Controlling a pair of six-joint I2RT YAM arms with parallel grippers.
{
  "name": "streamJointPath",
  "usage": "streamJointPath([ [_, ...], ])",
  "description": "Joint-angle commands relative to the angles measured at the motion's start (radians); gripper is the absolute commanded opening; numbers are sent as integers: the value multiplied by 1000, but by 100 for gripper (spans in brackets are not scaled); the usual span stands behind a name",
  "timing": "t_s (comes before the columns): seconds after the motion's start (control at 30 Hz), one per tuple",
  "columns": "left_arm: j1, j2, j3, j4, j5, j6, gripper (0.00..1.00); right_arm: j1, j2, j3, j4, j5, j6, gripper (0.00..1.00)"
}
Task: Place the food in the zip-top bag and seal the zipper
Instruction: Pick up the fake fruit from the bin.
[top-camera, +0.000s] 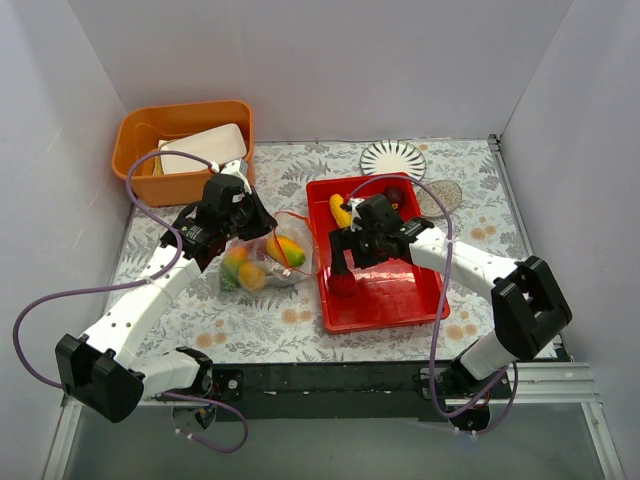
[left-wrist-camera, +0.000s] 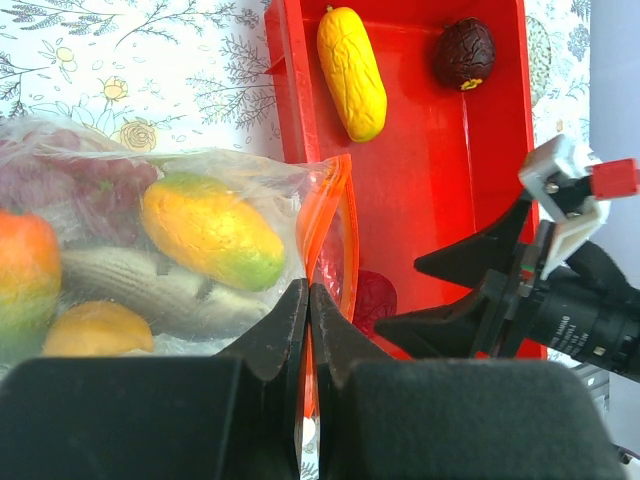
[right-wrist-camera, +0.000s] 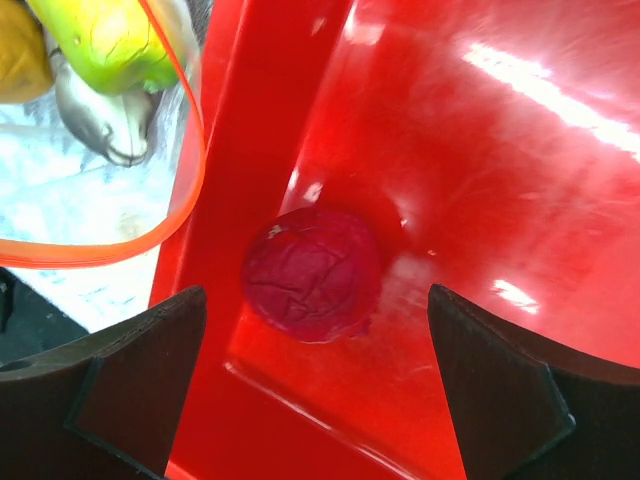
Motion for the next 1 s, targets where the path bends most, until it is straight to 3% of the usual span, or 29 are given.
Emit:
streamJointPath([
  [0.0,-1,-6,21,12,-21,3,0,-1,47,23,33,-105,37,98],
  [0.23,-1,-6,16,9,-22,4,0,0,110,37,-28,-27,36,98],
  [0.5,-1,4,13,12,-21,10,0,0,99,7,-21,-55,5,95],
  [0.53,-1,6,13,15,-18,12,0,0,101,5,-18,-55,2,92],
  [0.57,-1,11,16,15,-16,10,0,0,101,5,-18,-53,2,78],
  [0.67,-1,14,20,12,-16,12,0,0,99,10,-25,-55,0,59],
  [0.73,-1,12,20,10,-21,12,0,0,95,8,-21,-64,-1,53],
  [0.77,-1,12,18,10,-21,10,0,0,95,10,-24,-63,-1,46],
  [0.83,-1,12,16,9,-19,10,0,0,85,19,-31,-52,-4,40],
  [0.97,-1,9,16,6,-24,12,0,-1,49,52,-56,12,-10,37],
])
